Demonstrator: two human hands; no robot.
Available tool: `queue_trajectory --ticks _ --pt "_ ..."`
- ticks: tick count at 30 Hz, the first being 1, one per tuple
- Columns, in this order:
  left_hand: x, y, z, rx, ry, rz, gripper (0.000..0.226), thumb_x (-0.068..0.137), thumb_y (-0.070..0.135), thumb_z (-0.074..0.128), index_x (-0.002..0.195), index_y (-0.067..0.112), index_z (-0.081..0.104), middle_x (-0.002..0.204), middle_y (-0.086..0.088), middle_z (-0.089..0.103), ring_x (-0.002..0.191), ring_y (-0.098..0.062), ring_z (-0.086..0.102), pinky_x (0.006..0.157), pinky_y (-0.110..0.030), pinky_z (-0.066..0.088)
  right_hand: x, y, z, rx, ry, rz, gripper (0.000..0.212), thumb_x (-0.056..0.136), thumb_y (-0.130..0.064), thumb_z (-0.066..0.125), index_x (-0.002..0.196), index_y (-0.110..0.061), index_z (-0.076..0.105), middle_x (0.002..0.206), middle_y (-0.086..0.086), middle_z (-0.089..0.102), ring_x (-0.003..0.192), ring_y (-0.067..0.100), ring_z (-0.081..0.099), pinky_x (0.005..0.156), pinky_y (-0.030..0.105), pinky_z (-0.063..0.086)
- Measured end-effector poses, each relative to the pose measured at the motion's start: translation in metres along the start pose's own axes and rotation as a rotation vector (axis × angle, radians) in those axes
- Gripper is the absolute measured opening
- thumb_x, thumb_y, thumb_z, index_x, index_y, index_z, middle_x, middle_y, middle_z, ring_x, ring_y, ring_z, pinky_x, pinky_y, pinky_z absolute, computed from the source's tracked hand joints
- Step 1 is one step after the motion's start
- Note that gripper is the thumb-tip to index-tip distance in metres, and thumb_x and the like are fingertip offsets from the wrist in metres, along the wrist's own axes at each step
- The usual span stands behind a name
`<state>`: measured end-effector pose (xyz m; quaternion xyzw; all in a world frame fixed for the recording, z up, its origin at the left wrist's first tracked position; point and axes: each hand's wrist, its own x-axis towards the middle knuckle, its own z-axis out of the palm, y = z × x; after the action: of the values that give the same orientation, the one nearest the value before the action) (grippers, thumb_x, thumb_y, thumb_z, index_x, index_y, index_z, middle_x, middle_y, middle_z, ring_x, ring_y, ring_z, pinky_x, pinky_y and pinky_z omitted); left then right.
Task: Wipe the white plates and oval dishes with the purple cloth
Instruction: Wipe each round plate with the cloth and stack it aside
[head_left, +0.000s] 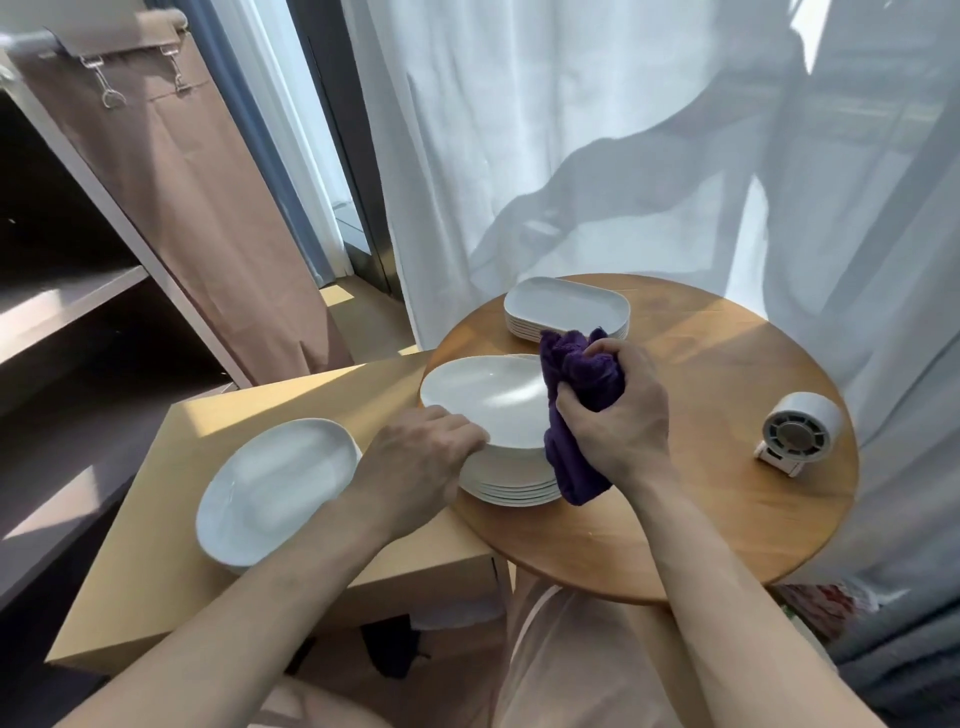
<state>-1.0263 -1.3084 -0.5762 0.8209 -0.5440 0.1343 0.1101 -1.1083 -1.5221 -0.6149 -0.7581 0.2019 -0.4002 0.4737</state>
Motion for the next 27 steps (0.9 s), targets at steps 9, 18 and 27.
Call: queue_trajectory --ticks 9,18,27 --pt "0.026 0.005 -0.015 -0.246 0.094 -0.252 0.015 0.098 0.015 0.063 0.101 0.016 0.078 0.097 0.001 0.076 0.090 -0.028 0.065 0.073 -0.036 0.048 0.006 -0.007 -0.003 0.094 0.369 -0.012 0.035 0.078 -0.027 0.076 0.108 -0.027 0.058 0.110 -0.001 0.062 0.100 0.013 0.060 0.089 0.023 0.049" --pt "0.075 -0.011 -0.041 -0.863 0.217 -0.690 0.019 0.099 0.020 0.066 0.087 0.026 0.080 0.080 0.014 0.076 0.068 0.008 0.063 0.063 -0.012 0.051 0.006 -0.003 0.000 0.121 0.352 0.090 0.033 0.076 -0.030 0.074 0.103 -0.031 0.056 0.112 -0.001 0.063 0.103 0.019 0.062 0.094 0.038 0.053" --pt "0.067 -0.018 -0.012 -1.527 0.352 -1.133 0.018 0.104 0.018 0.056 0.096 0.015 0.071 0.072 0.006 0.070 0.061 -0.008 0.061 0.059 -0.023 0.048 0.007 0.003 0.006 0.124 0.308 0.084 0.036 0.074 -0.030 0.075 0.105 -0.028 0.058 0.114 -0.004 0.063 0.105 0.016 0.062 0.094 0.028 0.050"
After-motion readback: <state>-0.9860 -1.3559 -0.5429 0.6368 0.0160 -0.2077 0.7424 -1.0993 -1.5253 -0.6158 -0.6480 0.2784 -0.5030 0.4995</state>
